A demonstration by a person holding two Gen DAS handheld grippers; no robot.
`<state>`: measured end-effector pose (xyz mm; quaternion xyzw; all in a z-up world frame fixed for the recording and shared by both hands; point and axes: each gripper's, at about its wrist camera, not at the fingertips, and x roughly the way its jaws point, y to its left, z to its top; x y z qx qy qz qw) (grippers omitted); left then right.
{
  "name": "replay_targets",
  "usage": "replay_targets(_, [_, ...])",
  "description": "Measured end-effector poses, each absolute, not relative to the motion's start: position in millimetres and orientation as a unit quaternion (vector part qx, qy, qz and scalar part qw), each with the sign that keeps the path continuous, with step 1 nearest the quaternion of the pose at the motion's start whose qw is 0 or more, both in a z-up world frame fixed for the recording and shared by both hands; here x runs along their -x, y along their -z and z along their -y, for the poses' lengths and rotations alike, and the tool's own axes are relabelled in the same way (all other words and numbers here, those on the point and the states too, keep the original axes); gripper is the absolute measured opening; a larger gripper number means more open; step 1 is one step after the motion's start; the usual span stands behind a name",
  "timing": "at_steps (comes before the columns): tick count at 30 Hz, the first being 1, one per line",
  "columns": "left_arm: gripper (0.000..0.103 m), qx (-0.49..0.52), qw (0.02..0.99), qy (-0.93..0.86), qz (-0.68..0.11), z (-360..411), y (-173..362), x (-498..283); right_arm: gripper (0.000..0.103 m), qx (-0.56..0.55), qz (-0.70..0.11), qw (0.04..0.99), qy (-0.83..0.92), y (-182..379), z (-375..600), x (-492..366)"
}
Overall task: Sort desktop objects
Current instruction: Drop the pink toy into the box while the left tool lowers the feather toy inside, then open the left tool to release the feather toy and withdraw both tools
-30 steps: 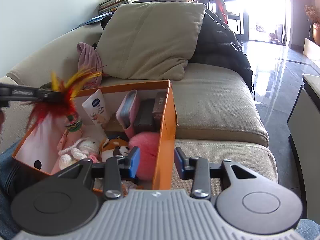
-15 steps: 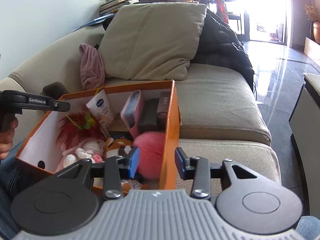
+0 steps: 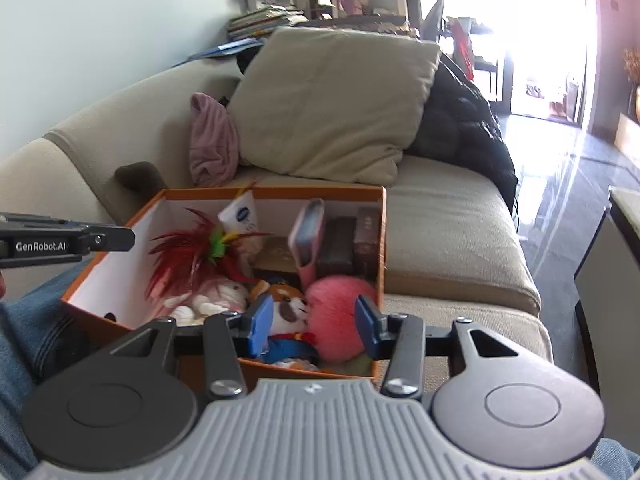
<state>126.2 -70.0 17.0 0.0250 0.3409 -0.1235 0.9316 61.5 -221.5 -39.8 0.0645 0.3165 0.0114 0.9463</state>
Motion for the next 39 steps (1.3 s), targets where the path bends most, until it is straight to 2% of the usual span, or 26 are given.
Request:
replay_targets(4, [0.030,-0.006,0.937,0.094,-0.337,69.2,-11.5,-109.6,0.053,-0.073,-0.314,0.946,-0.026,36.0,209.8,-53.0])
replay_targets(7, [0.043,0.000,0.940,0.084,-0.332,69.2,-5.2,-100.7,0.058,-0.074,-0.306,0.948,-0.041,36.2,199.5,-46.3])
replay_targets(8, [0.054,0.001,0.941,0.080,-0.329,69.7,-3.0,-98.5,0.061,-0.072,-0.302,0.949,-0.046,36.7,195.7,-43.8])
replay_targets(11, [0.060,0.008,0.942,0.073,-0.327,69.4,1.8,-93.7,0.065,-0.065,-0.294,0.953,-0.047,38.8,187.5,-39.8])
replay_targets(16, [0.078,0.019,0.947,0.070,-0.314,69.1,10.2,-89.8,0.065,-0.075,-0.285,0.955,-0.037,44.2,189.8,-39.8])
replay_targets(20, [0.082,0.017,0.949,0.061,-0.309,71.8,17.9,-90.0,0.070,-0.082,-0.291,0.953,-0.017,53.0,194.3,-43.8])
replay_targets(29, [0.082,-0.014,0.952,0.054,-0.301,85.3,37.6,-91.5,0.072,-0.065,-0.295,0.953,-0.013,67.4,191.9,-48.3])
replay_targets(32, [0.085,-0.022,0.952,0.053,-0.300,88.4,40.7,-92.6,0.073,-0.052,-0.295,0.954,-0.008,69.9,188.7,-49.1])
replay_targets(39, [0.088,-0.023,0.954,0.049,-0.295,89.3,43.8,-94.1,0.079,-0.048,-0.292,0.955,-0.006,72.4,189.1,-49.2])
